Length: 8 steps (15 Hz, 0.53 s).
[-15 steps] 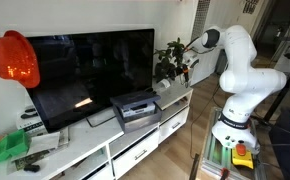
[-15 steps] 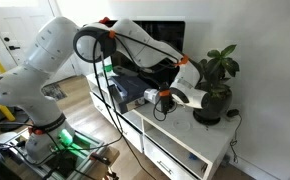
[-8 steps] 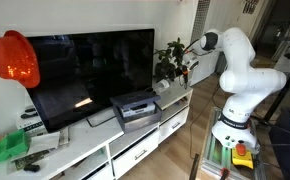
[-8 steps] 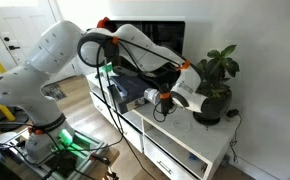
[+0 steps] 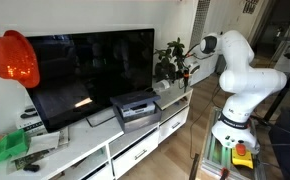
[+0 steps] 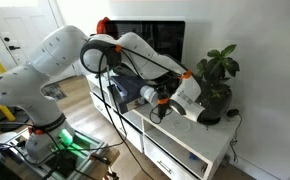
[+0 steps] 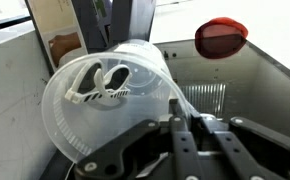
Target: Pour the sunglasses from the cup and put them back into the cup then close the cup with the cup lid
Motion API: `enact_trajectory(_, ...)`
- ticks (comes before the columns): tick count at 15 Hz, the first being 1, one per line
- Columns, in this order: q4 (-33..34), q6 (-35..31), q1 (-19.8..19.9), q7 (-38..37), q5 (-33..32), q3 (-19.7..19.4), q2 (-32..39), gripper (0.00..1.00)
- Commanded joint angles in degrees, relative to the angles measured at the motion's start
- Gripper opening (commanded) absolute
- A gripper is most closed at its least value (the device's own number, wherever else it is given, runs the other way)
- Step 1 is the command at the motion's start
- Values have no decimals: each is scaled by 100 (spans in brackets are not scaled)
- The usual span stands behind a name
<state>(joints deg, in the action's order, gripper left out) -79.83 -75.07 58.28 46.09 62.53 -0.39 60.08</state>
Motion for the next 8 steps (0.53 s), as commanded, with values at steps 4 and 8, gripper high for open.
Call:
enact_trajectory(4, 580, 580, 241, 482, 439, -60, 708, 1)
enact_trajectory(8, 848, 856, 324, 610, 812, -25, 1048, 1)
